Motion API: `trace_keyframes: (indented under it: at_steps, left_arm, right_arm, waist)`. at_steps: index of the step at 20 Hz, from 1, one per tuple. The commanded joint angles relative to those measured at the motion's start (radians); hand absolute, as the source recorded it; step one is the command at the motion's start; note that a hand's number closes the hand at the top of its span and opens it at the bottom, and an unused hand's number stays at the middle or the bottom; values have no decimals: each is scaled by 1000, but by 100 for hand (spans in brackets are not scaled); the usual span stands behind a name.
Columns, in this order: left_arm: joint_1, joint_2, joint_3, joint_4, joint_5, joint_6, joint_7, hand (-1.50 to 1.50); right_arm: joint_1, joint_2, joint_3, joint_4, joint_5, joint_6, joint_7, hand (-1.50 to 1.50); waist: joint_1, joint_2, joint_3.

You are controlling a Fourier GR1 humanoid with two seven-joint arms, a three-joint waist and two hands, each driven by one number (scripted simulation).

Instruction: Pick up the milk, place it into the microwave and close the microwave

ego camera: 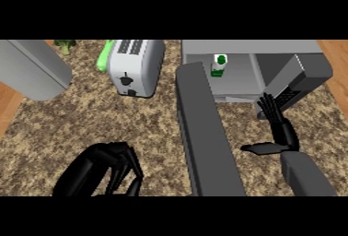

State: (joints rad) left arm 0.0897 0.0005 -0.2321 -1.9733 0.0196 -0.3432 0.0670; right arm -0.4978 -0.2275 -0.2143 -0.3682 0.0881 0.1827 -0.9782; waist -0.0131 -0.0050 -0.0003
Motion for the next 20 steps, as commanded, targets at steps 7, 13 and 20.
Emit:
trace_keyframes:
  at_steps: [7, 13, 20]
  left_arm:
    - [-259, -1, -176, 384, -115, 127, -96, 150]
    - [-358, 0, -311, 680, -153, 274, -231, 150]
    - [-471, 0, -414, 939, -87, 526, -426, 150]
  right_arm:
    - [289, -41, 49, -267, -37, 95, -41, -150]
    - [368, -118, 76, -456, -71, 154, 10, -150]
    - [433, -136, 122, -626, -150, 257, 25, -150]
  waist:
    - [-24, 2, -1]
    - [-29, 5, -2]
    - [-68, 13, -4]
